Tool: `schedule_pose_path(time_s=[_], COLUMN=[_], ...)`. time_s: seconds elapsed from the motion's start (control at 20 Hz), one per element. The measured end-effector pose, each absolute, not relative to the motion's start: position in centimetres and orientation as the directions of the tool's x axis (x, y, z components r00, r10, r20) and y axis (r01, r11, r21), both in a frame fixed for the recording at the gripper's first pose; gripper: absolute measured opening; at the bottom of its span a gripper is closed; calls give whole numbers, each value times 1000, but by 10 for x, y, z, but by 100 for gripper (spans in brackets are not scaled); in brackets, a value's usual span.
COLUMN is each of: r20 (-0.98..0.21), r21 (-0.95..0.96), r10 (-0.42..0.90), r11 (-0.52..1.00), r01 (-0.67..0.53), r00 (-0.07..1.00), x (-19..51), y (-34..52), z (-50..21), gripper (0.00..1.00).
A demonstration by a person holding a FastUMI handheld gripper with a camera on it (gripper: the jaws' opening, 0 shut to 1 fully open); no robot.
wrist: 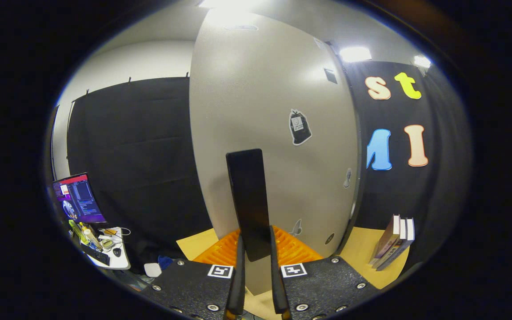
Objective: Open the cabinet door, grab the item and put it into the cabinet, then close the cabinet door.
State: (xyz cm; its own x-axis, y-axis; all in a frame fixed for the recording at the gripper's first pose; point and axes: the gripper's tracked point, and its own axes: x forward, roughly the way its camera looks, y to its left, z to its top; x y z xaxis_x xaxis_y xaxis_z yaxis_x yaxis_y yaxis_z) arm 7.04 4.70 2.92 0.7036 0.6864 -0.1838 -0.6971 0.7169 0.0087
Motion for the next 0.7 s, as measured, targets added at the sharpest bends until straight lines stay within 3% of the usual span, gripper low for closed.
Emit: schedule_pose_path(time_s=[0.35, 0.5, 0.7], r20=[-144, -113, -66], r21=[65, 10, 4], r10=[482, 312, 226], r11=[876, 950, 974], r01=[-478, -313, -227], r00=[864, 943, 972], x=[84, 86, 101], y=[26, -3, -26], z=[29, 34, 36], gripper=[33, 49, 50])
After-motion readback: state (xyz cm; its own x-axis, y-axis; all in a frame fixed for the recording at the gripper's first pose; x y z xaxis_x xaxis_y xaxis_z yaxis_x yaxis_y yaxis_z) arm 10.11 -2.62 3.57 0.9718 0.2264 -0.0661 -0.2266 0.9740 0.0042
